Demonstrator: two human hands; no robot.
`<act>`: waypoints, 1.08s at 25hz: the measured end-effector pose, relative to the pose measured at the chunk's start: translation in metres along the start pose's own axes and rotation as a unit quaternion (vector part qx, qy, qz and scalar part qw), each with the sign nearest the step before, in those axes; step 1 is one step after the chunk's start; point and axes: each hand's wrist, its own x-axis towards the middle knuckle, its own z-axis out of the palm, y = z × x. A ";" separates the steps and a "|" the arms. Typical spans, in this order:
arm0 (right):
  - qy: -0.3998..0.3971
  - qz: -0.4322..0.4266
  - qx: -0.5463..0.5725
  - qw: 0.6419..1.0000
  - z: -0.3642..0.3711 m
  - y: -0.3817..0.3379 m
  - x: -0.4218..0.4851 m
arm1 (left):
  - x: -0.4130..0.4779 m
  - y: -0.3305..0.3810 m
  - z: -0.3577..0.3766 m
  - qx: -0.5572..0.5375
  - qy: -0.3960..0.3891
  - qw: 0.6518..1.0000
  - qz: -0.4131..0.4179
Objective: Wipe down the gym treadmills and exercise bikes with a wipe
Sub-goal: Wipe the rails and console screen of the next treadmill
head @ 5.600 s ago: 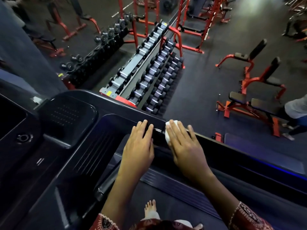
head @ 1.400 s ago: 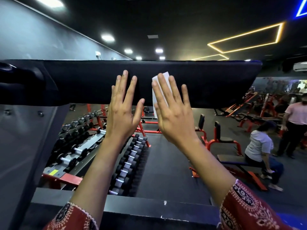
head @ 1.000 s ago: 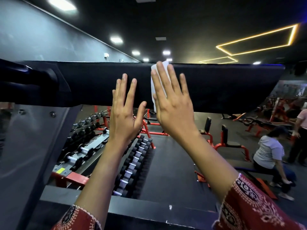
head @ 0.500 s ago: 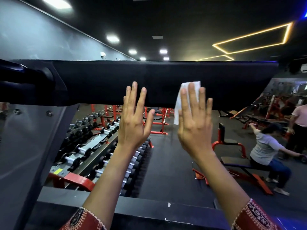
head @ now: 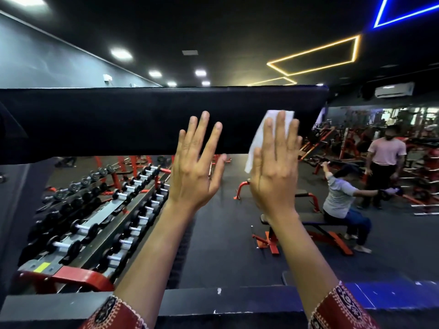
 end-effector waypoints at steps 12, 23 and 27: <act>-0.012 -0.033 0.032 0.999 0.015 -0.032 0.030 | 0.008 -0.021 -0.014 0.028 0.021 0.999 -0.039; -0.068 -0.140 0.015 0.988 0.054 -0.105 0.031 | -0.010 -0.087 -0.056 0.041 0.037 0.993 -0.106; -0.099 -0.243 0.008 0.965 0.073 -0.136 0.040 | -0.013 -0.112 -0.072 0.048 0.033 0.992 -0.116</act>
